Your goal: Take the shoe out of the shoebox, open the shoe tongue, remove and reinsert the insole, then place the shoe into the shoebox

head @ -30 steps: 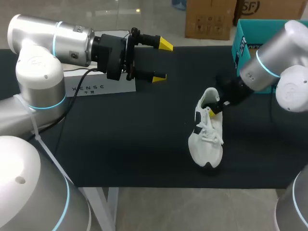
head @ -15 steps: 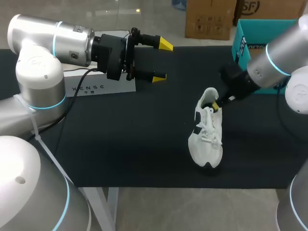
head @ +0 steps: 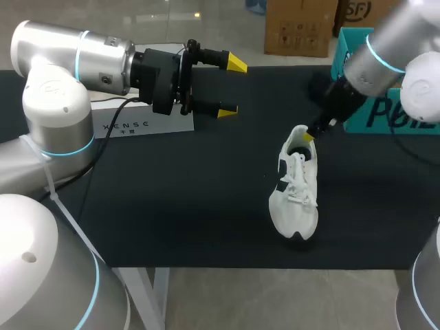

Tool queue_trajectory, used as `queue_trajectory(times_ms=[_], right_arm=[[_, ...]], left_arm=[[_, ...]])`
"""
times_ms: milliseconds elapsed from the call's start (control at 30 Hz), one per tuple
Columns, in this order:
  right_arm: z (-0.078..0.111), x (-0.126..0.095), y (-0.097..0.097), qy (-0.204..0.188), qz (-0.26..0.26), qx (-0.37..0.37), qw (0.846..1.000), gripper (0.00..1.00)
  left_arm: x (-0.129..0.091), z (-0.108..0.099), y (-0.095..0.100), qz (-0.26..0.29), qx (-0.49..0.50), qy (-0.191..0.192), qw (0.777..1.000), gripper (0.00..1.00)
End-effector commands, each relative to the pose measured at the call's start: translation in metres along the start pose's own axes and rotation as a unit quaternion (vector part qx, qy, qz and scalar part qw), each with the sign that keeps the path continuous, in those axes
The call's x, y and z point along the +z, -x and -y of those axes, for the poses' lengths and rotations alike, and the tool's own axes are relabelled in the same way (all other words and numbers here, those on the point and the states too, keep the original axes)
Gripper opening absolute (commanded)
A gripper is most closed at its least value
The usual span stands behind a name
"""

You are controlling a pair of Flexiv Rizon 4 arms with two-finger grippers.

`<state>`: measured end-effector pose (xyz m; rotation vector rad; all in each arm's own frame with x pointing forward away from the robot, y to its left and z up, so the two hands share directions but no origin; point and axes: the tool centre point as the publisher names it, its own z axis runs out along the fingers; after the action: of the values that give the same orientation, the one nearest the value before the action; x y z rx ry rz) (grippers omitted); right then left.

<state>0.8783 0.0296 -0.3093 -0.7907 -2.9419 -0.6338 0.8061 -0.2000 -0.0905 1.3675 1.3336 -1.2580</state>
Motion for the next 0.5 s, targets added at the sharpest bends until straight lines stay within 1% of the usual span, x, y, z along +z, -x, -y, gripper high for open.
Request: queue_trajectory(times_ms=[33,133,167,267,367,500], right_arm=[[0.001,0.006,0.005,-0.029,-0.018,0.002,0.999,0.0],[0.015,0.009,-0.003,-0.025,-0.023,0.018,0.999,0.0],[0.02,0.01,-0.007,-0.025,-0.025,0.019,0.999,0.01],[0.034,0.015,-0.02,-0.017,-0.033,0.037,0.999,0.0],[0.042,0.02,-0.028,-0.014,-0.041,0.051,0.998,0.0],[0.051,0.03,-0.031,-0.011,-0.053,0.067,0.996,0.0]], left_arm=[[0.0,0.0,0.001,-0.002,0.0,0.0,1.0,1.0],[0.0,0.0,0.001,-0.002,0.0,0.0,1.0,1.0],[0.0,0.0,0.001,-0.002,0.0,0.0,1.0,1.0],[0.0,0.0,0.001,-0.002,0.0,0.0,1.0,1.0],[0.0,0.0,0.001,-0.002,0.0,0.0,1.0,1.0],[0.0,0.0,0.001,-0.002,0.0,0.0,1.0,1.0]])
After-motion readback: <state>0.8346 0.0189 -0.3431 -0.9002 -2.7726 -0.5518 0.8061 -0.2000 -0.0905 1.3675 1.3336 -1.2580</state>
